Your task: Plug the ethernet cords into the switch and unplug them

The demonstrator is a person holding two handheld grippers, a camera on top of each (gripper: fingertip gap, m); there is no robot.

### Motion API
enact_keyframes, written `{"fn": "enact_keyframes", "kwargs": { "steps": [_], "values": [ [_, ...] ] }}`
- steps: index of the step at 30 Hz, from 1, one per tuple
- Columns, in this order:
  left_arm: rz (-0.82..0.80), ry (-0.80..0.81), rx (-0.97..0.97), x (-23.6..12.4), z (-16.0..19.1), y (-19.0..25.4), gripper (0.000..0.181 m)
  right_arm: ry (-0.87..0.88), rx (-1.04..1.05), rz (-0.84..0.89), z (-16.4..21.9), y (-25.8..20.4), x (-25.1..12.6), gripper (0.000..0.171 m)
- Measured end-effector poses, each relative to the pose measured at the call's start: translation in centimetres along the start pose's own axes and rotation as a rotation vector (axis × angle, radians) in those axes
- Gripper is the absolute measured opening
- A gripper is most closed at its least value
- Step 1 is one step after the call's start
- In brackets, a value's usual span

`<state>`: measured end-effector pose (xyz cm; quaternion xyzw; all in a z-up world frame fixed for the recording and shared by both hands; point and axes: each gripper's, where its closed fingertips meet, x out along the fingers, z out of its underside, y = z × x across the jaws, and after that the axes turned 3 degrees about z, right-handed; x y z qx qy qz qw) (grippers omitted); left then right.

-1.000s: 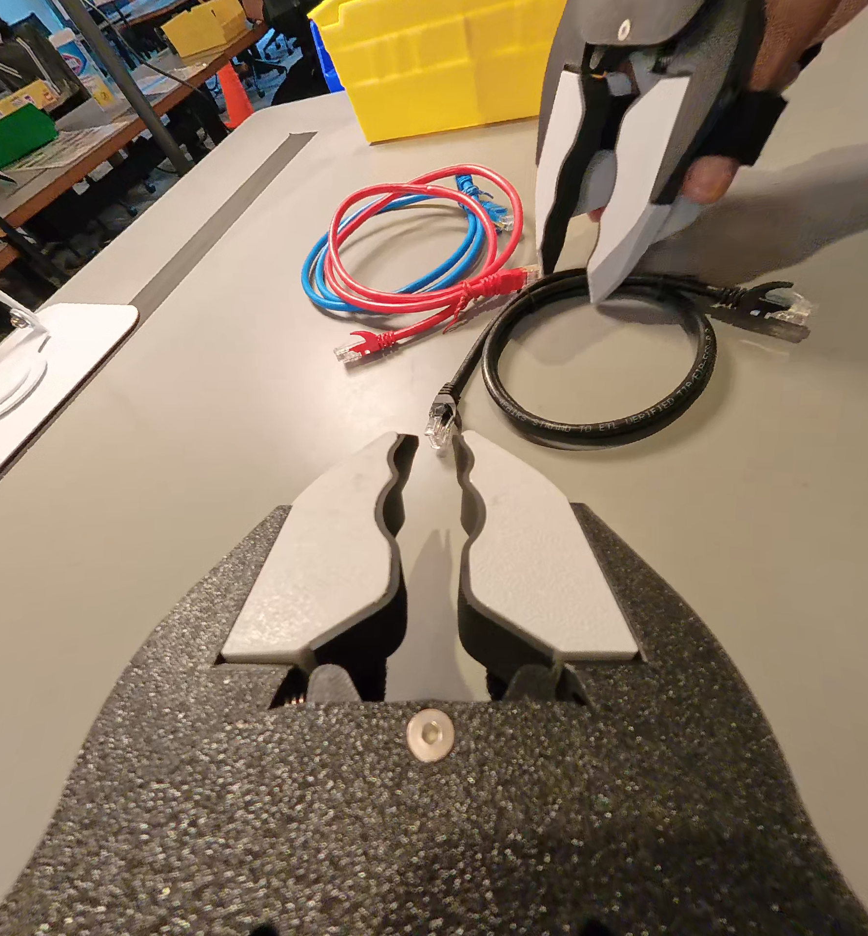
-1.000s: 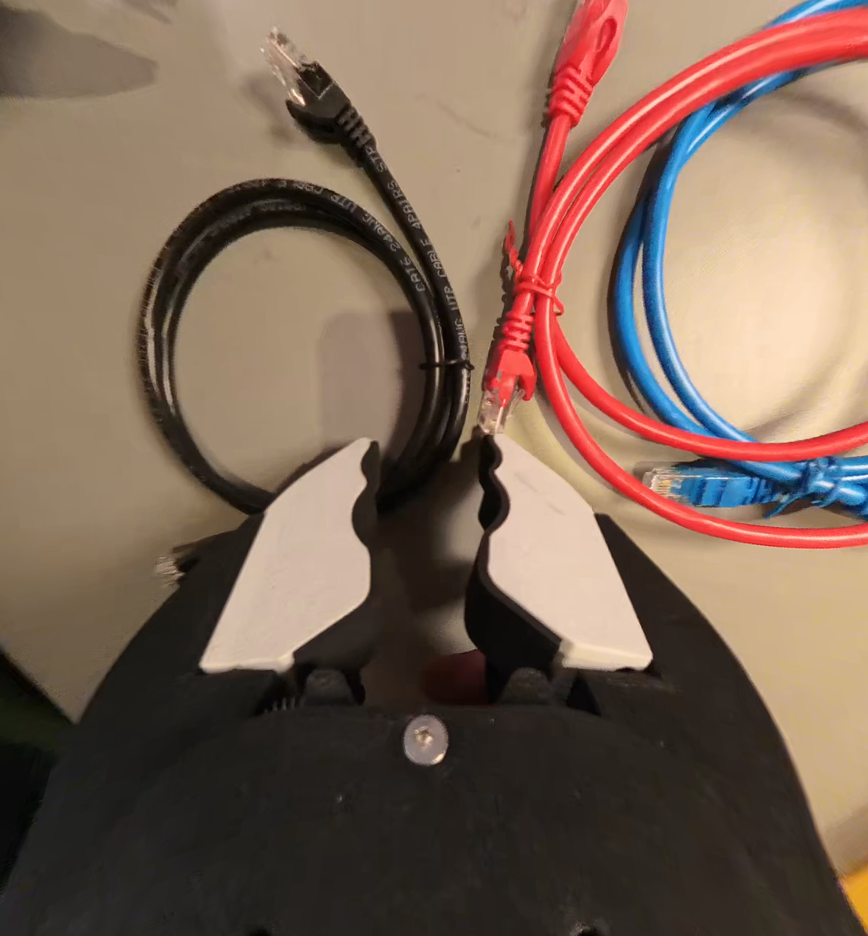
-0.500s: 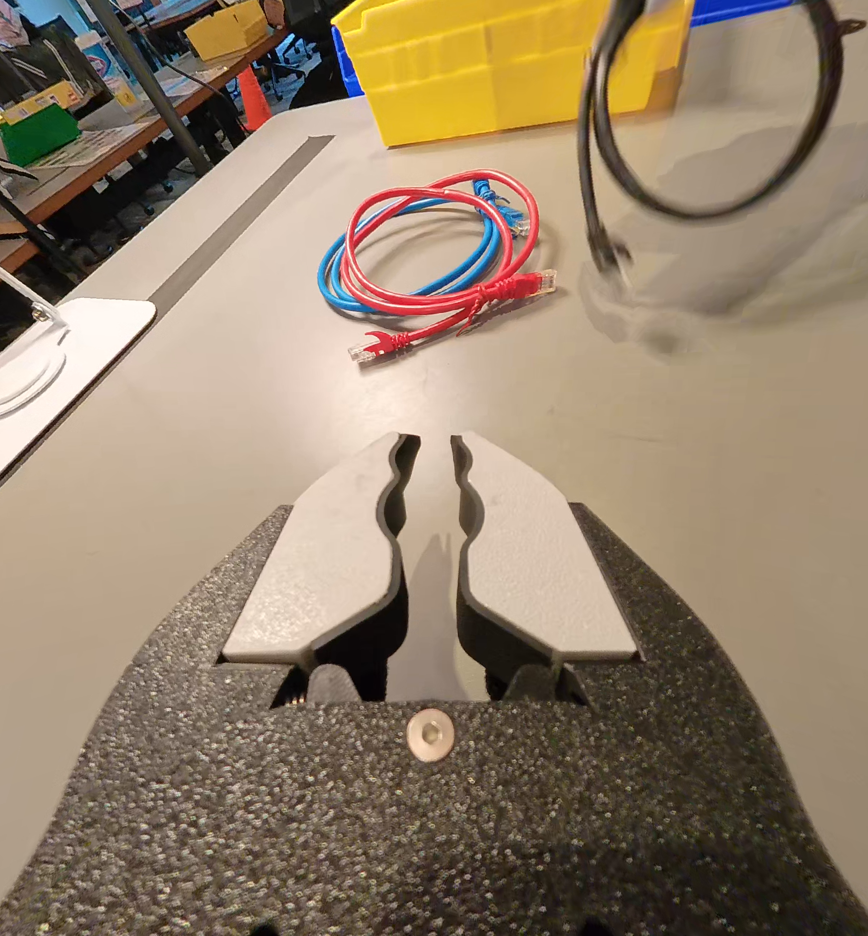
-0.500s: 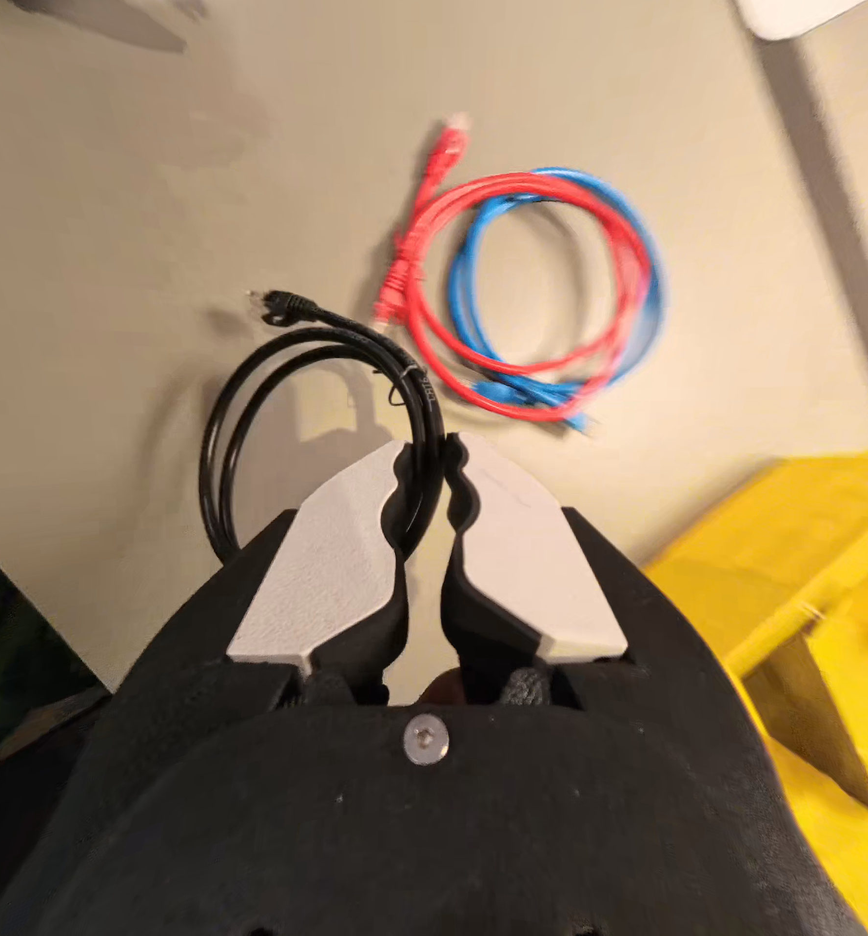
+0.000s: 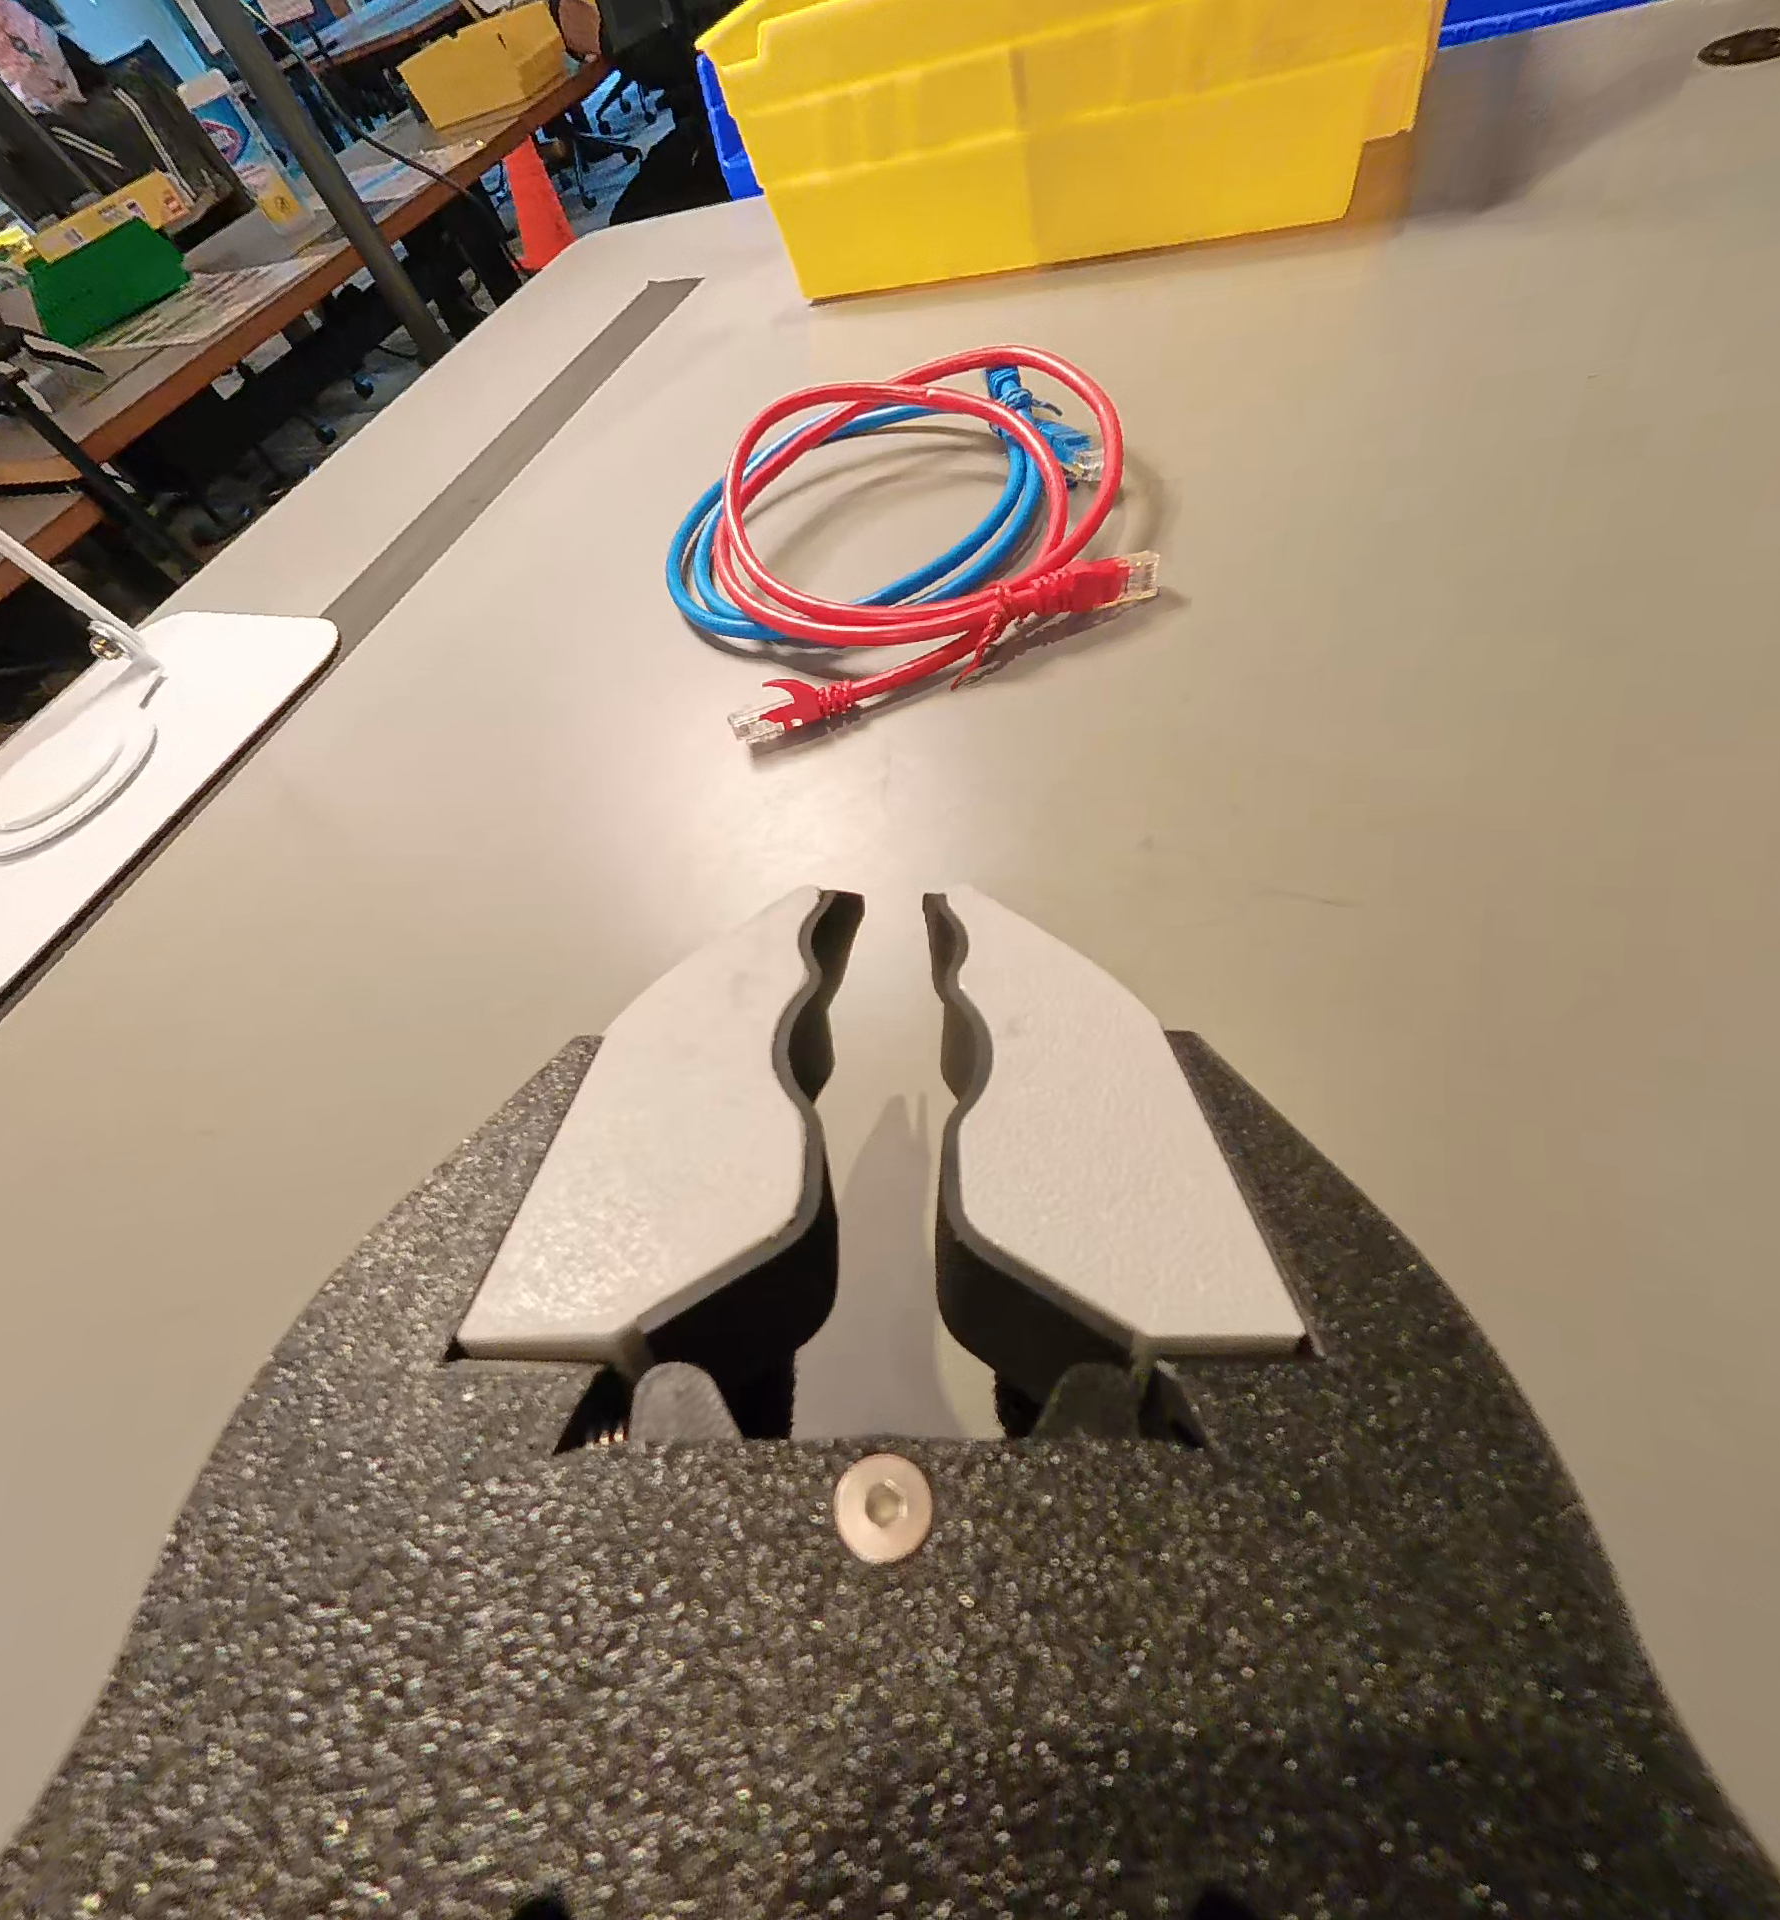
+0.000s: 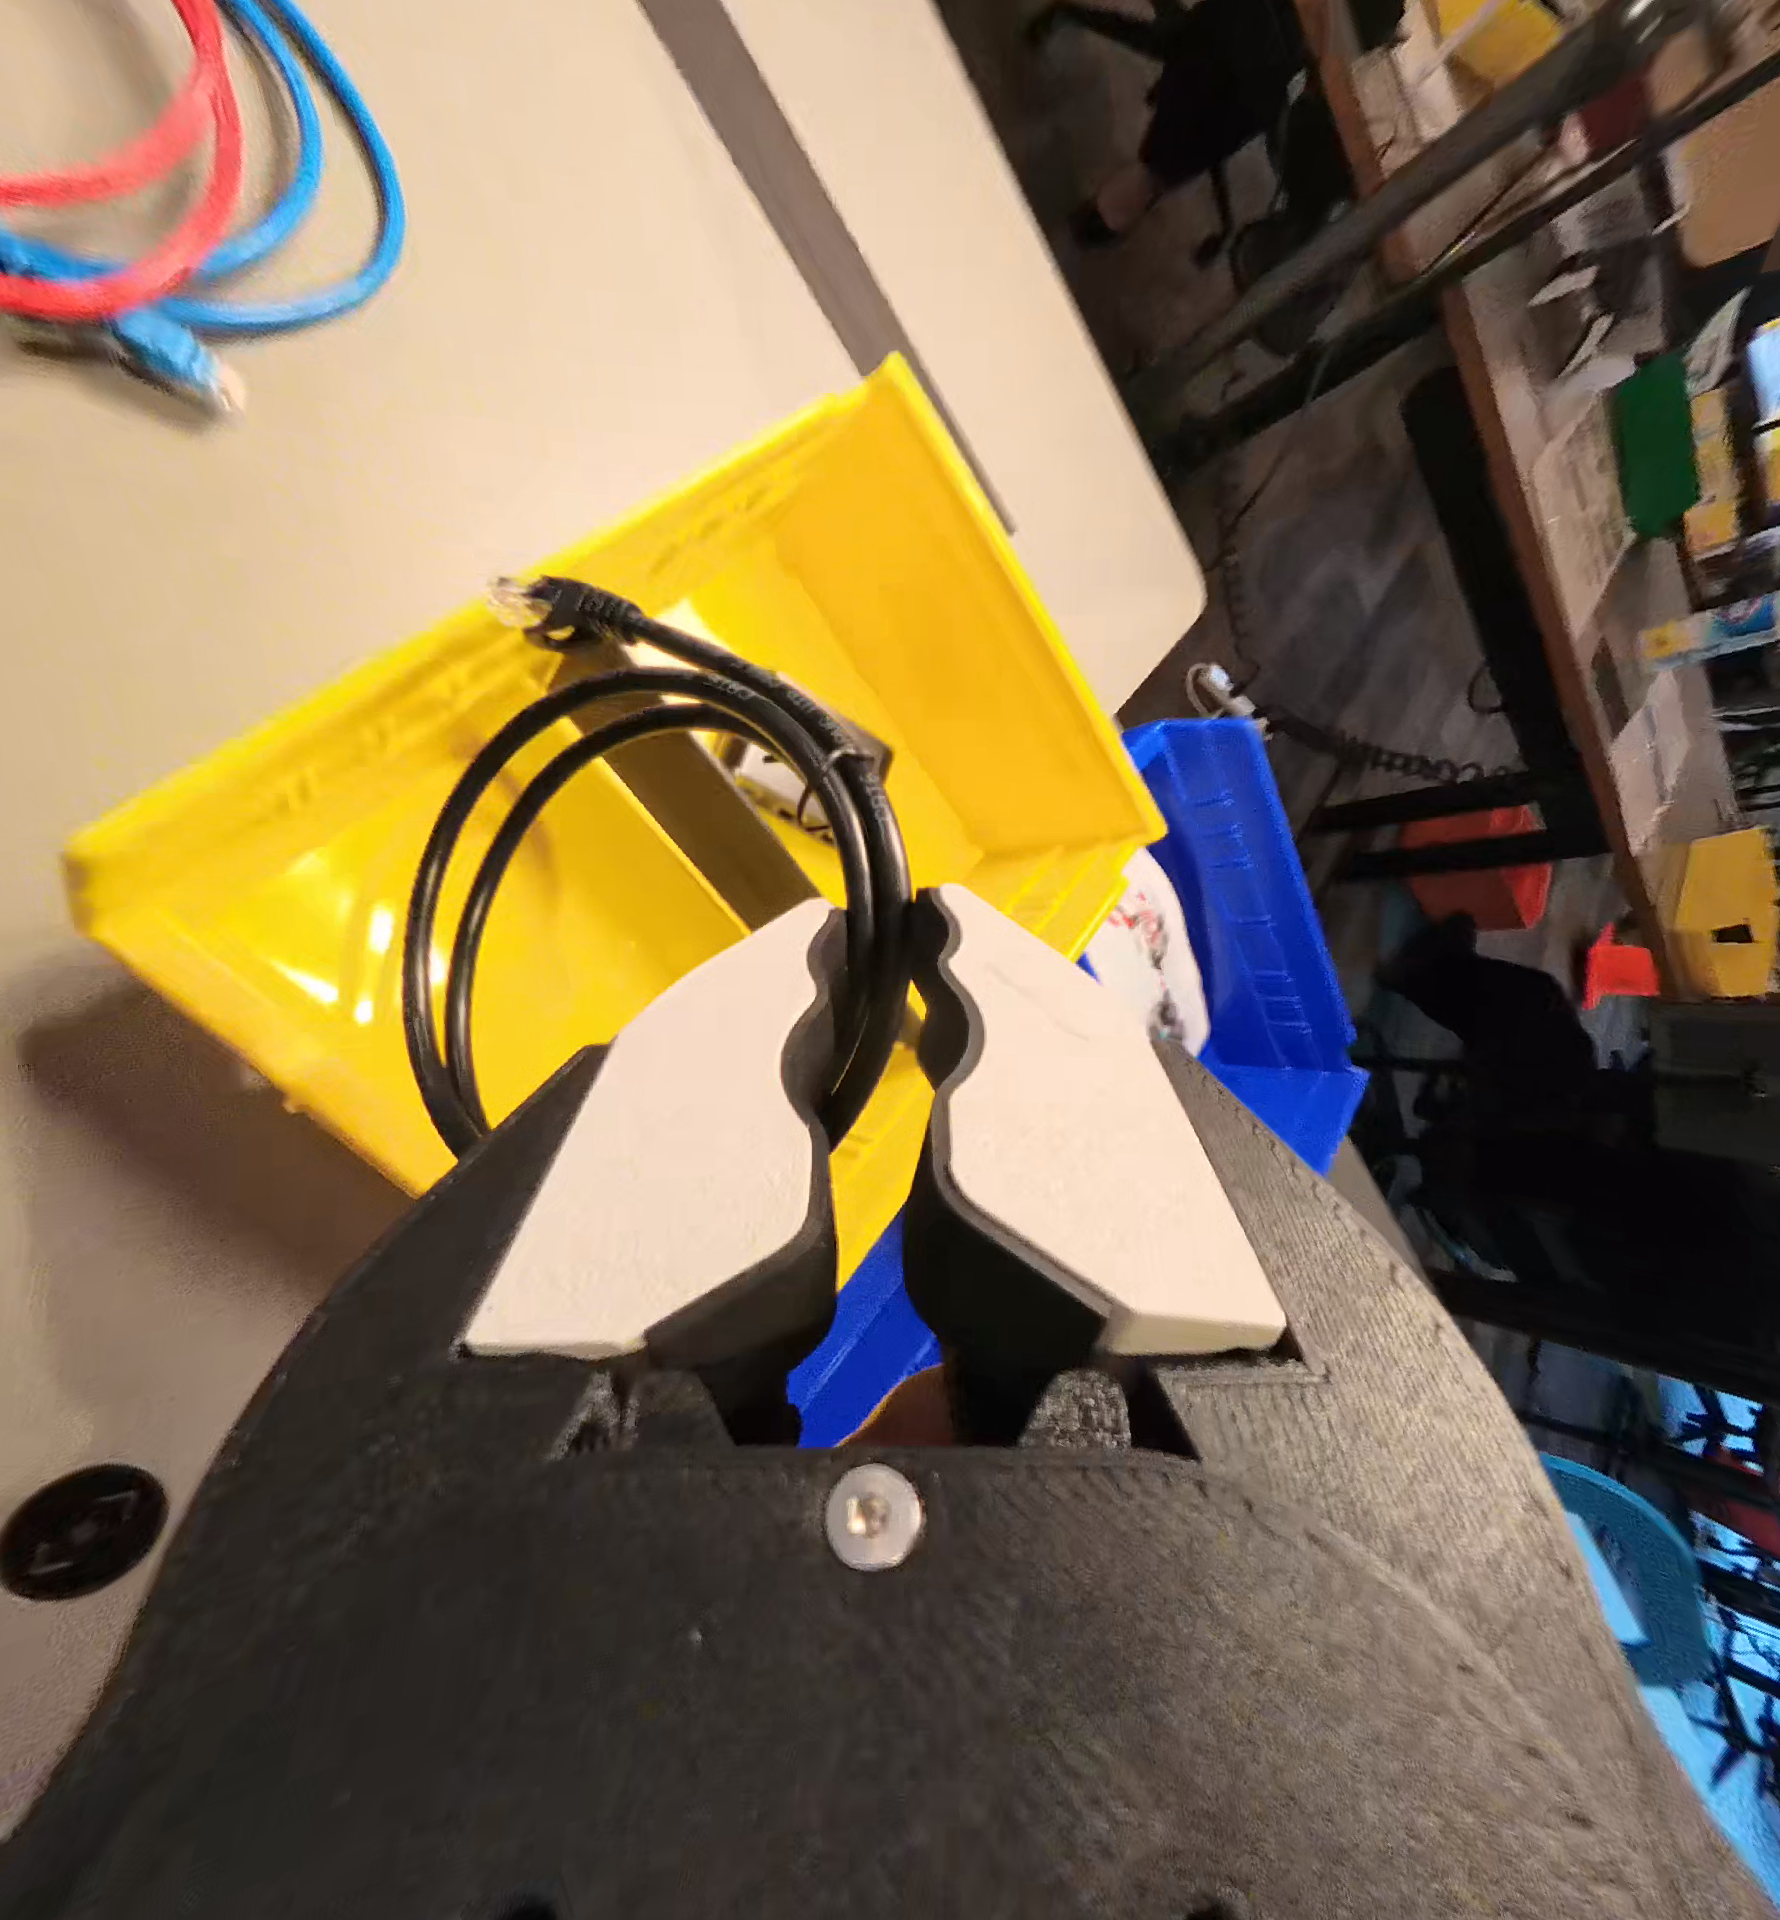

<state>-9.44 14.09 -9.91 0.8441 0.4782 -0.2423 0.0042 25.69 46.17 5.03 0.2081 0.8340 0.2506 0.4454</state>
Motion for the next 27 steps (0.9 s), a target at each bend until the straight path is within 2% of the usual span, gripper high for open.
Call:
{"fn": "enact_keyframes", "kwargs": {
  "steps": [7, 11, 15, 18, 20, 27],
  "values": [
    [-0.003, -0.008, 0.011, 0.1, 0.1, 0.0, 0.016, -0.074, -0.066, -0.198, 5.1, -4.7, 6.8, 0.013],
    [-0.001, -0.005, 0.007, 0.1, 0.1, 0.0, 0.016, -0.182, -0.167, -0.122, 6.6, -4.7, 9.6, 0.015],
    [0.004, 0.002, 0.000, 0.0, 0.0, 0.0, 0.016, -0.221, -0.173, -0.042, 5.4, -3.2, 9.7, 0.026],
    [0.008, 0.010, -0.016, -0.1, -0.1, -0.1, 0.017, -0.252, -0.155, 0.029, 3.5, -2.1, 8.8, 0.027],
    [0.014, 0.016, -0.041, -0.2, -0.1, -0.3, 0.017, -0.213, -0.114, 0.022, 0.7, -3.2, 8.3, 0.028],
    [0.024, 0.031, -0.074, -0.4, -0.3, -0.4, 0.017, -0.094, -0.004, -0.185, -10.4, -13.6, 9.2, 0.031]
  ]
}}
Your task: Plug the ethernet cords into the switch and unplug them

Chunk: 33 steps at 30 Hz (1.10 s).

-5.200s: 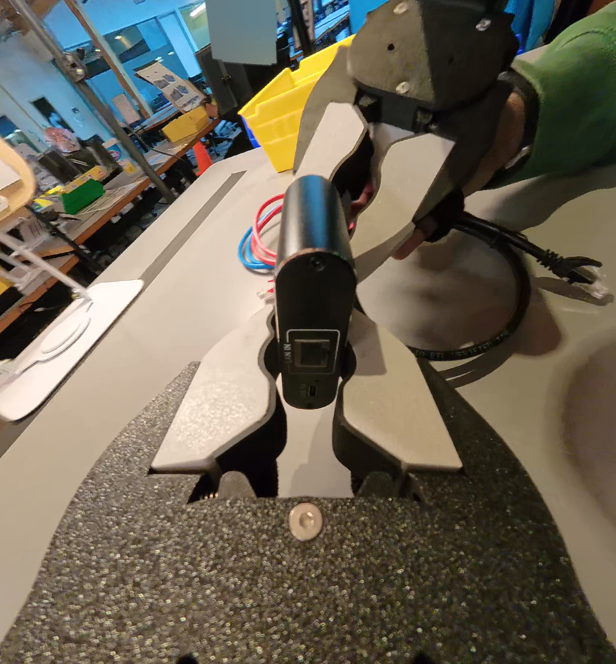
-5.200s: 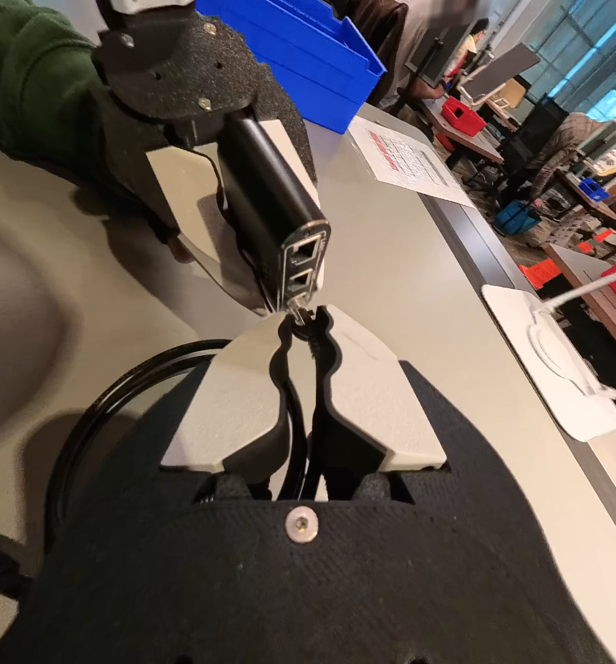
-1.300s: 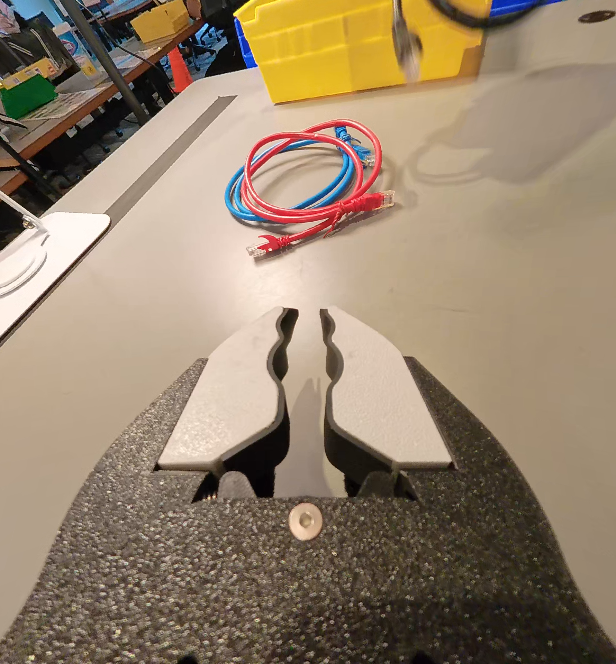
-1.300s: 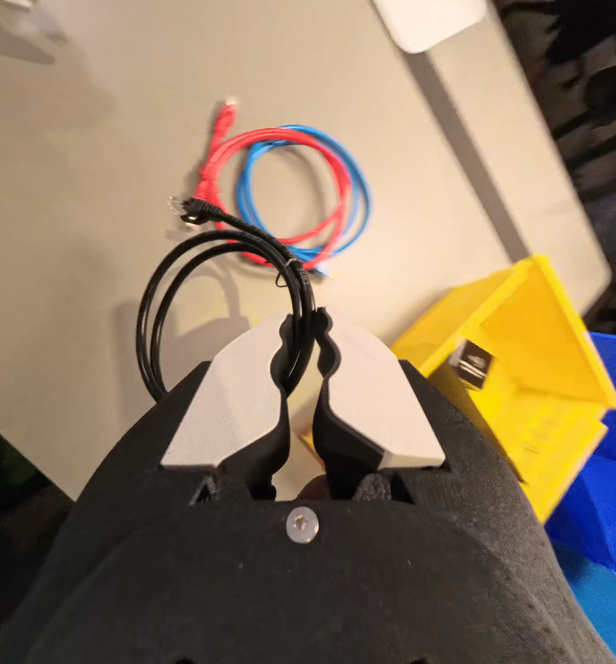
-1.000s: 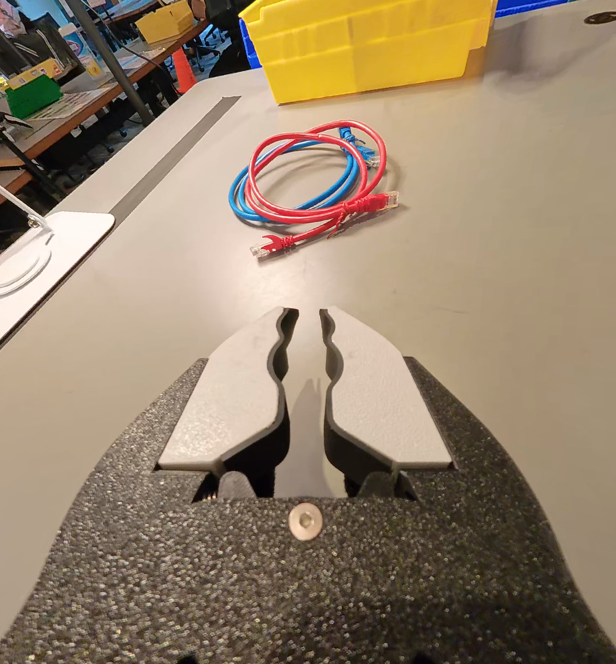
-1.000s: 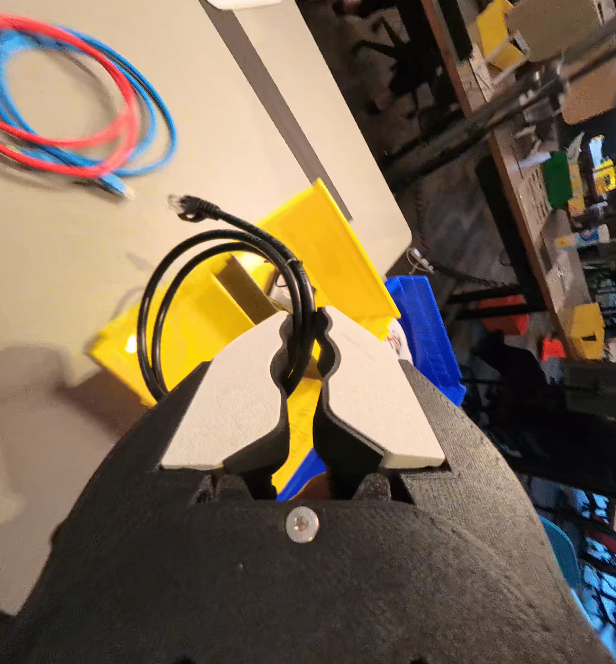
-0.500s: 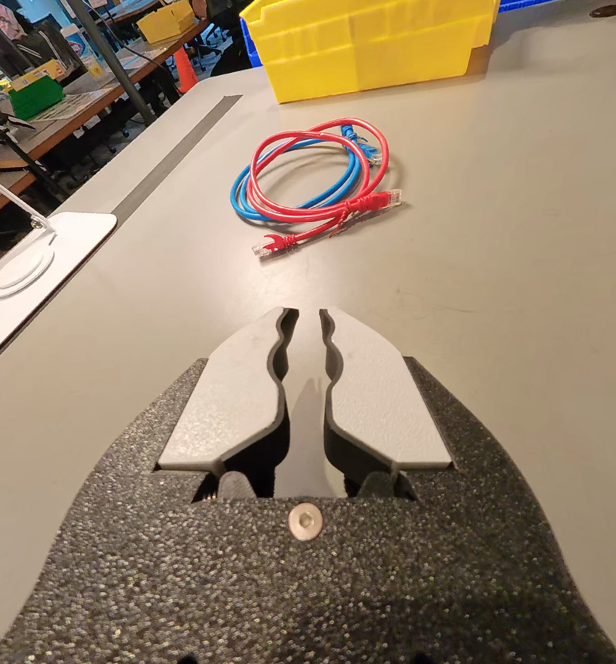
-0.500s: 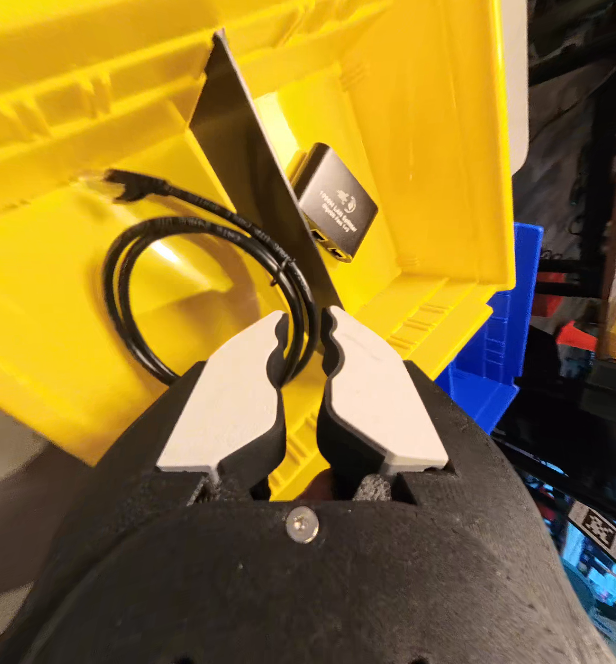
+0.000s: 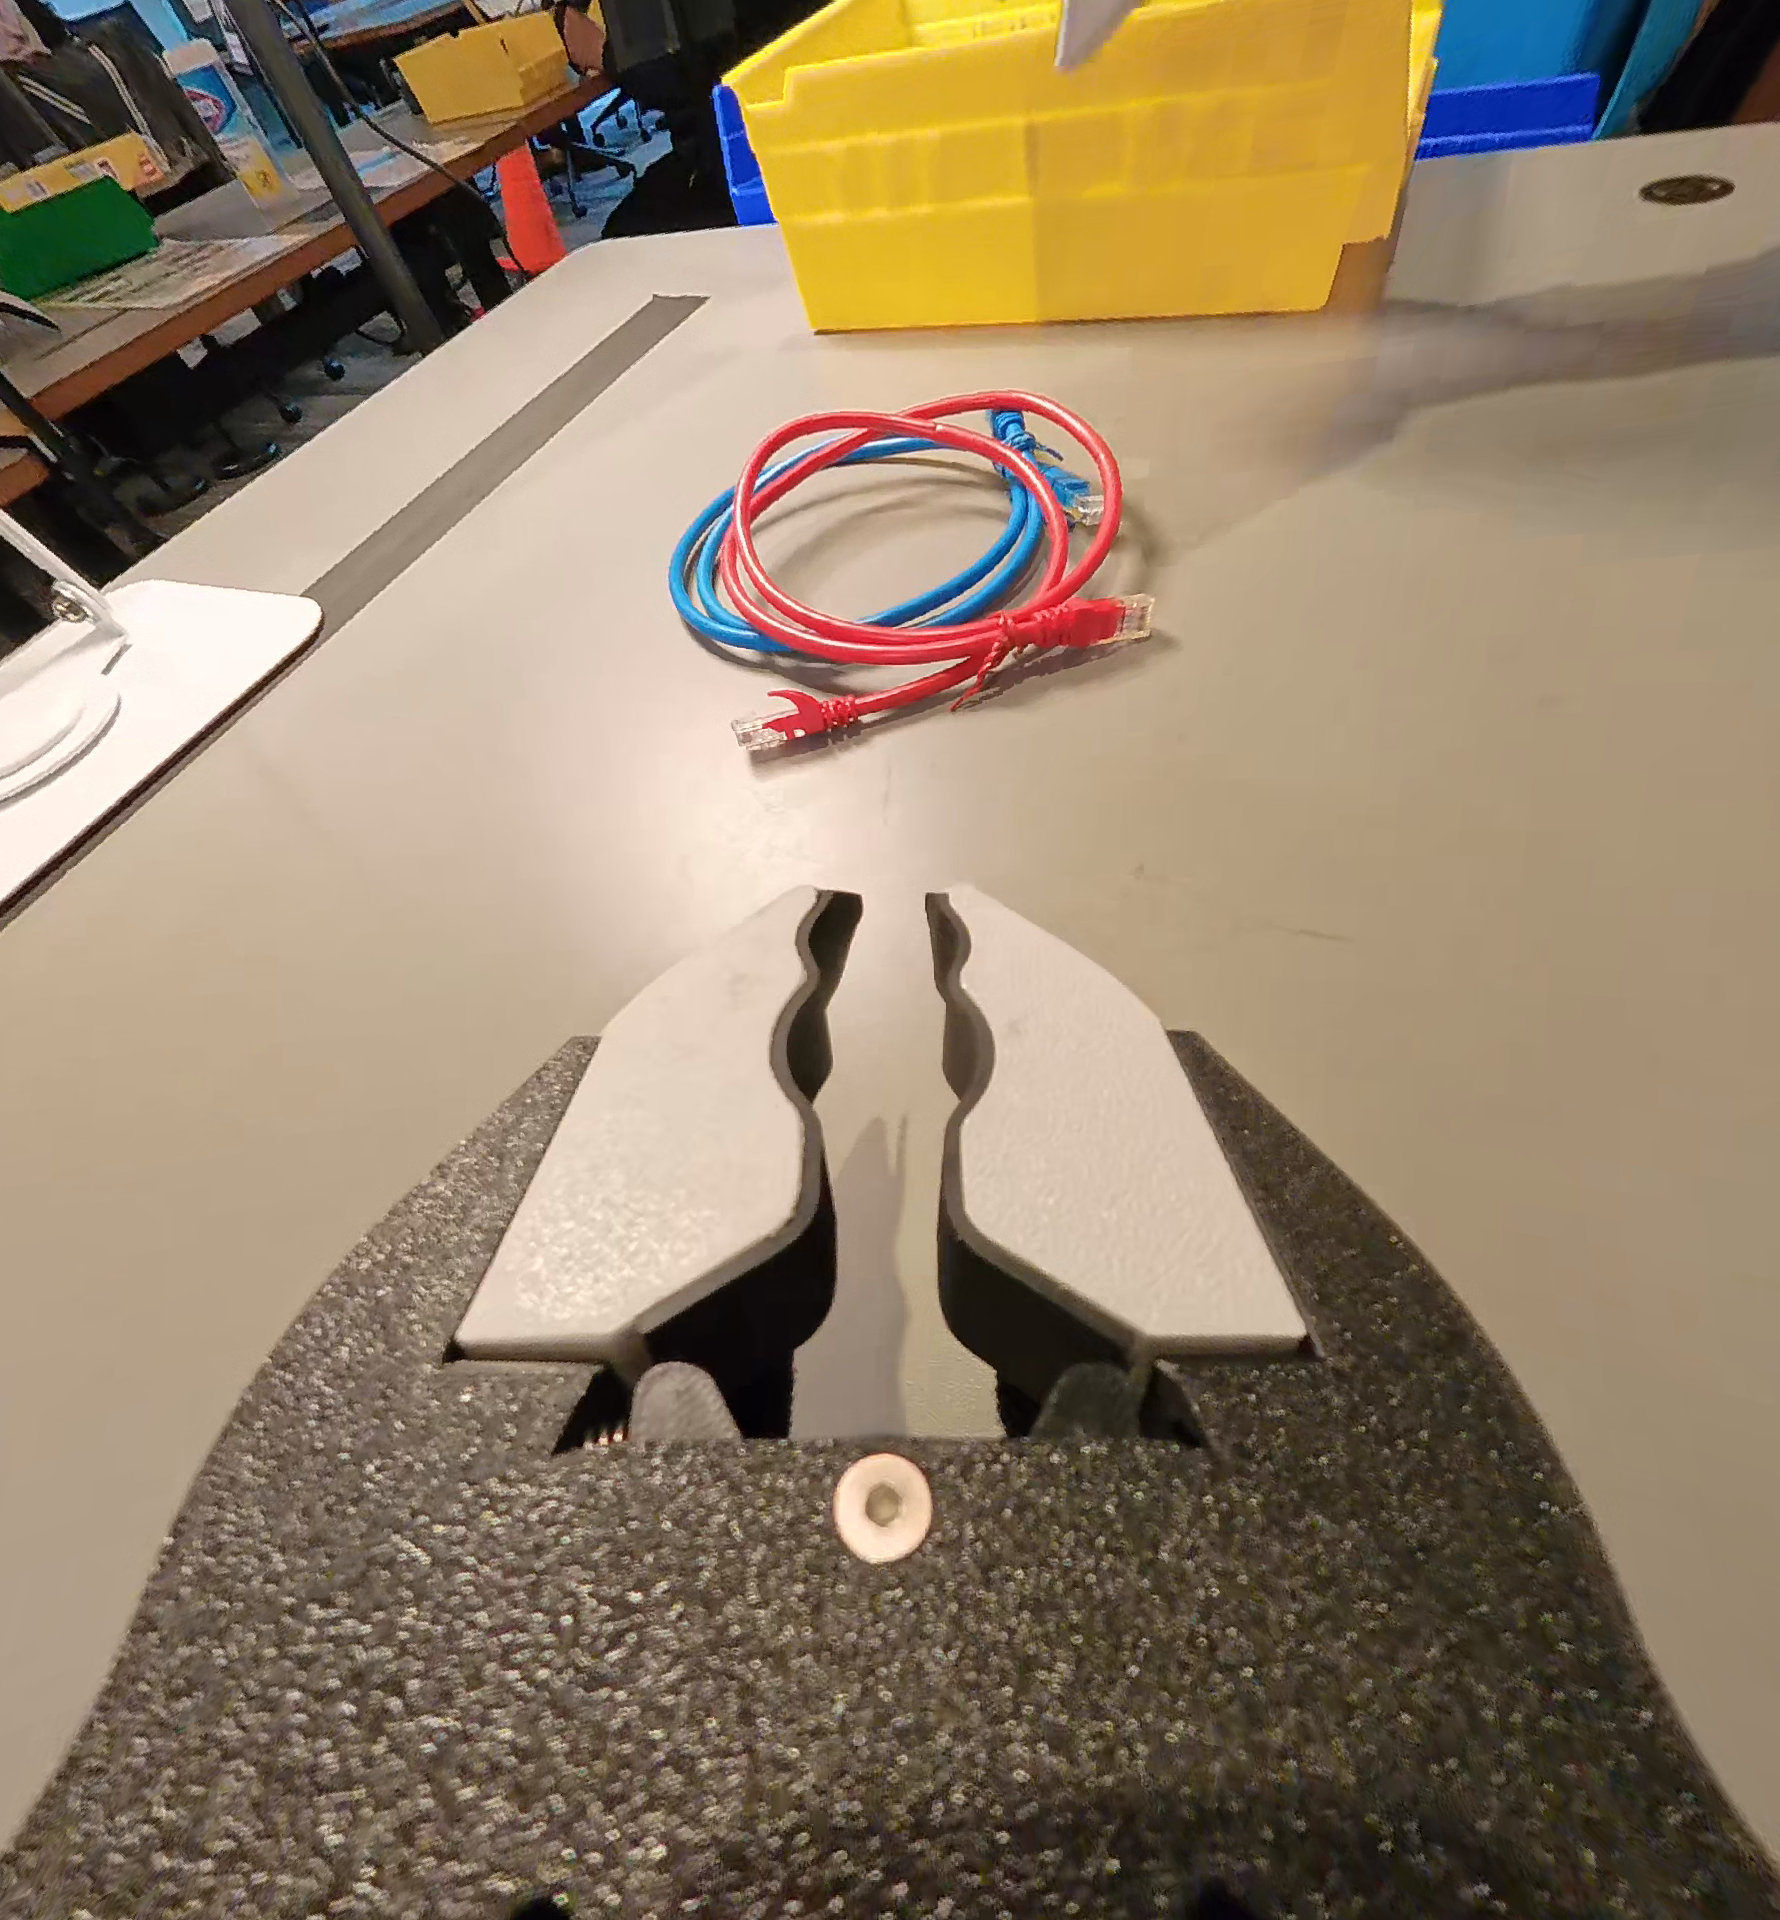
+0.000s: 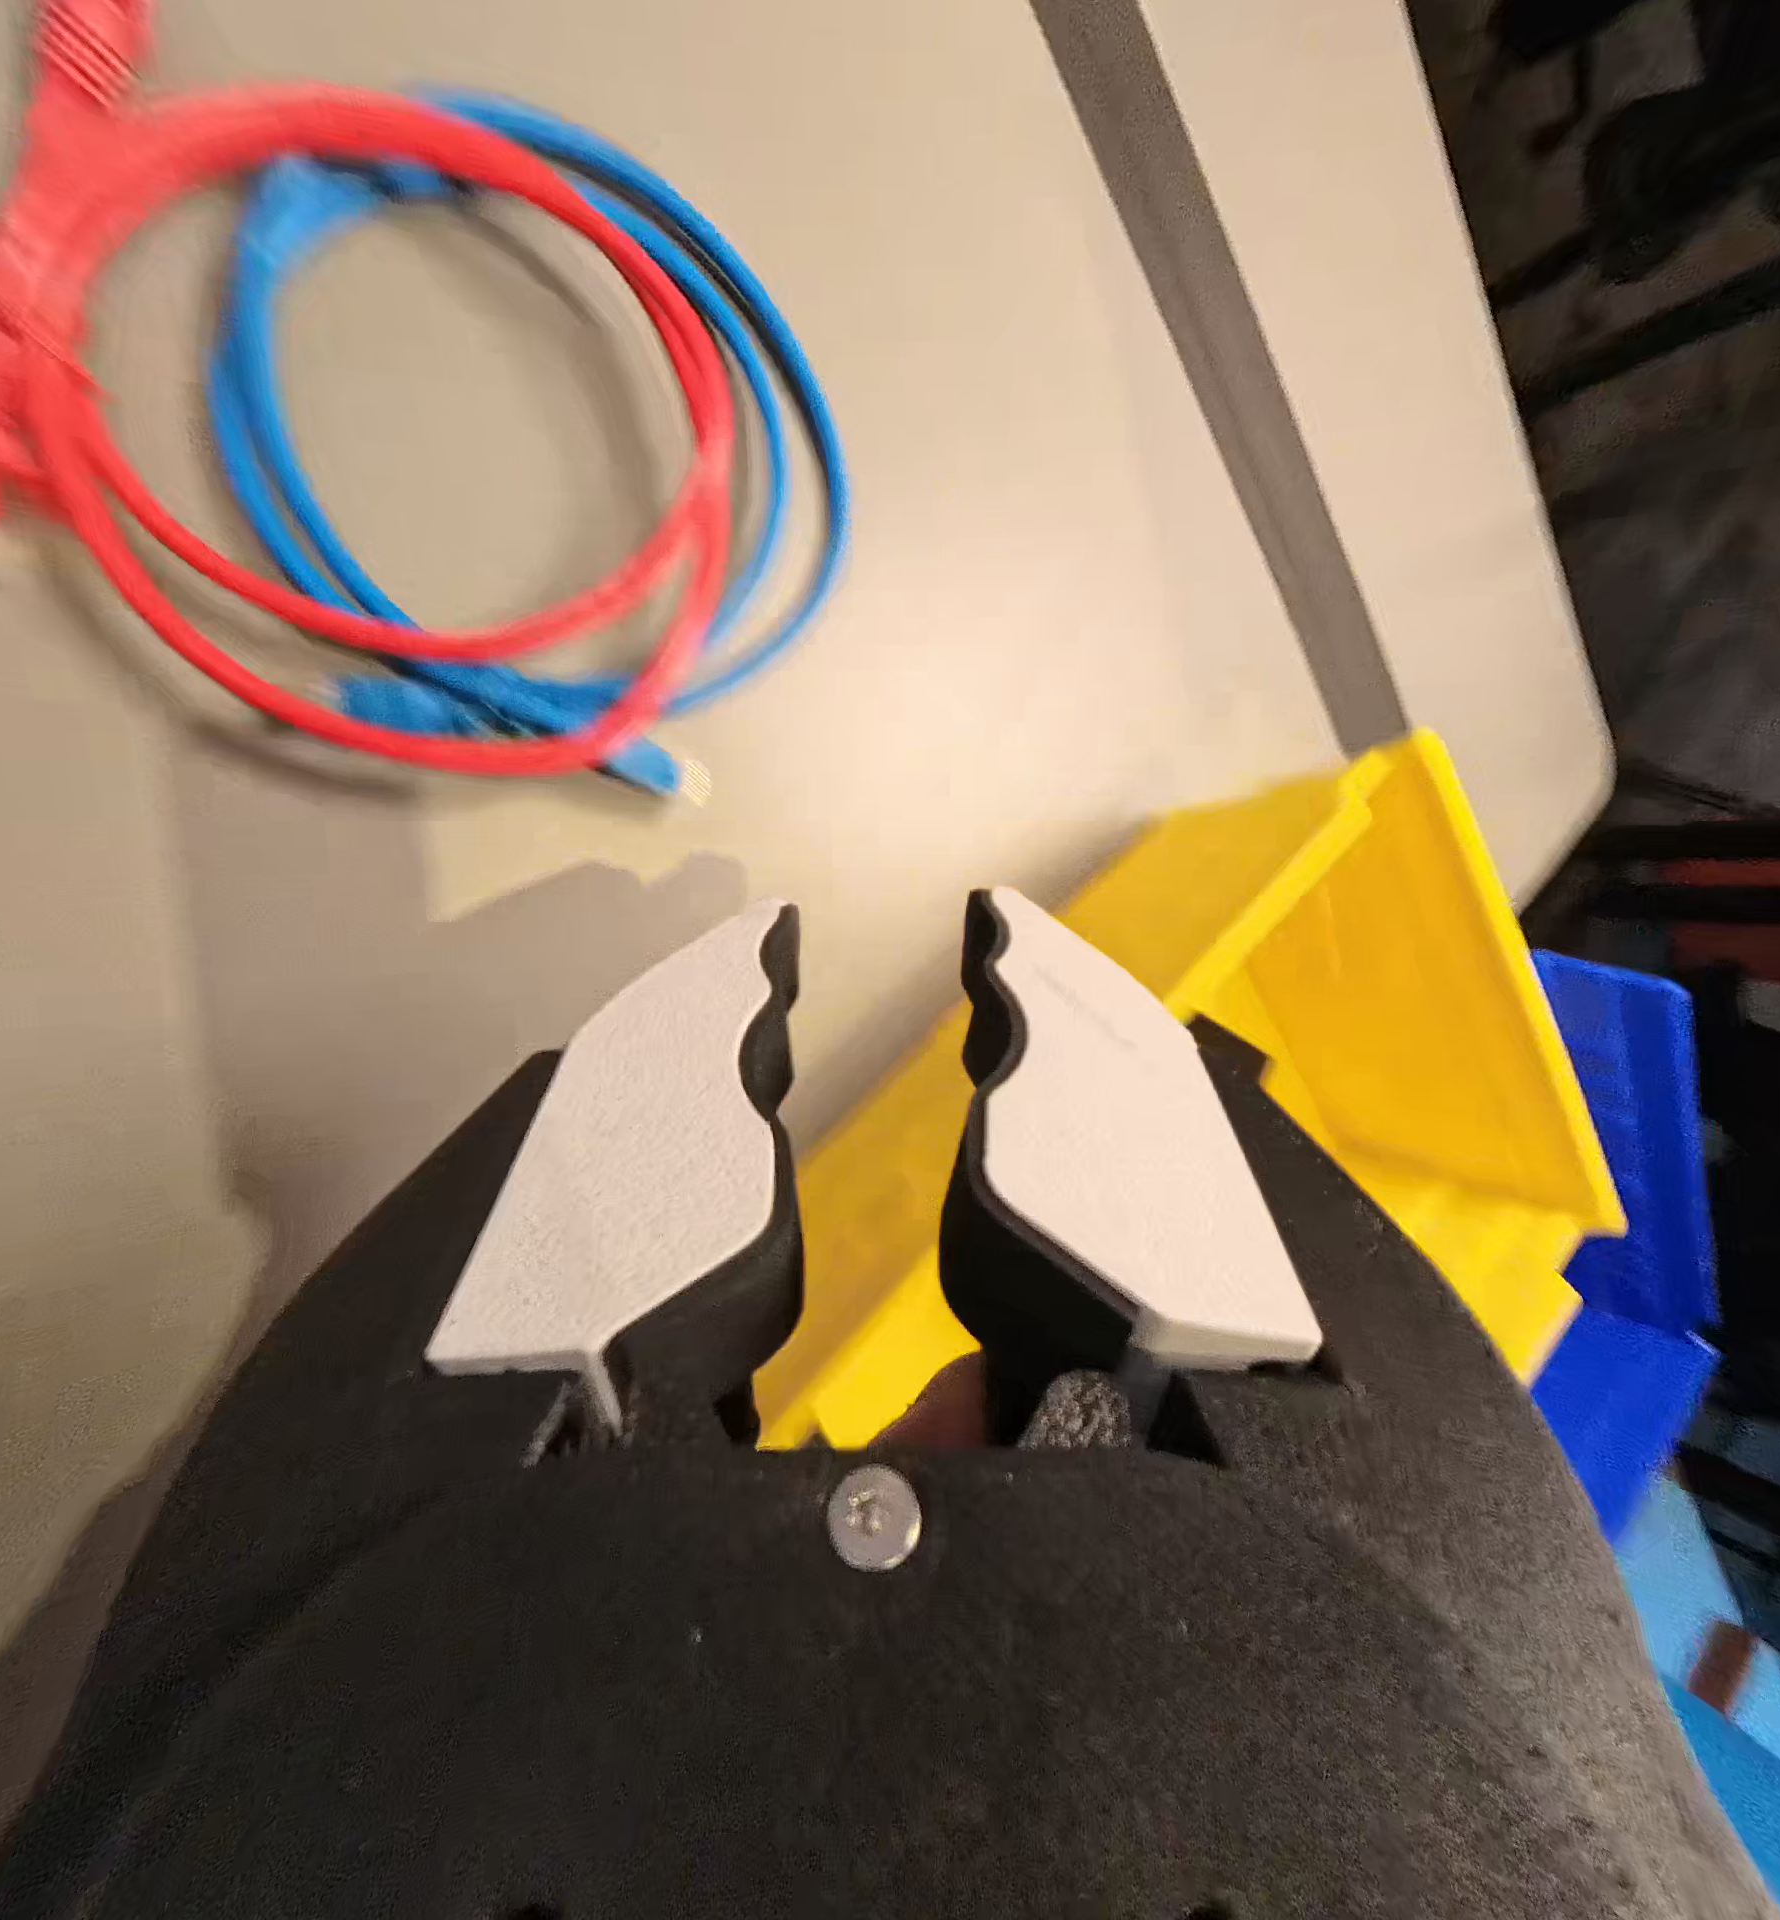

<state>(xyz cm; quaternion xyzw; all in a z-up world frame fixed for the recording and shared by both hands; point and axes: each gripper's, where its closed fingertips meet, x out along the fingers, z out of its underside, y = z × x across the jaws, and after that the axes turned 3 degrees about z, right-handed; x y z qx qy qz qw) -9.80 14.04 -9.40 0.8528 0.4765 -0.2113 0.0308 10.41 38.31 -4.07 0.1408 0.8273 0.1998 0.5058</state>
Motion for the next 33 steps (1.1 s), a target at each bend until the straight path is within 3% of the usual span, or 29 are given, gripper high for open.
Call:
{"fn": "enact_keyframes", "kwargs": {
  "steps": [5, 11, 14, 16, 26, 33],
  "values": [
    [-0.004, -0.016, 0.029, 0.2, 0.2, 0.3, 0.017, 0.036, 0.068, -0.148, -5.2, -4.5, 3.8, 0.040],
    [-0.005, -0.022, 0.040, 0.2, 0.2, 0.4, 0.017, -0.136, 0.123, -0.185, -4.5, -5.7, 10.0, 0.044],
    [-0.006, -0.025, 0.040, 0.2, 0.3, 0.3, 0.017, -0.224, 0.109, -0.161, -3.3, -6.0, 11.5, 0.035],
    [-0.004, -0.026, 0.040, 0.2, 0.3, 0.4, 0.017, -0.238, 0.071, -0.096, -3.1, -5.4, 11.6, 0.017],
    [0.002, -0.044, 0.057, 0.4, 0.5, 0.6, 0.017, -0.048, 0.129, -0.055, -4.8, -2.7, 5.3, 0.005],
    [0.000, -0.043, 0.052, 0.5, 0.5, 0.6, 0.017, 0.137, 0.204, -0.001, -4.9, 1.5, -3.9, 0.006]
  ]
}}
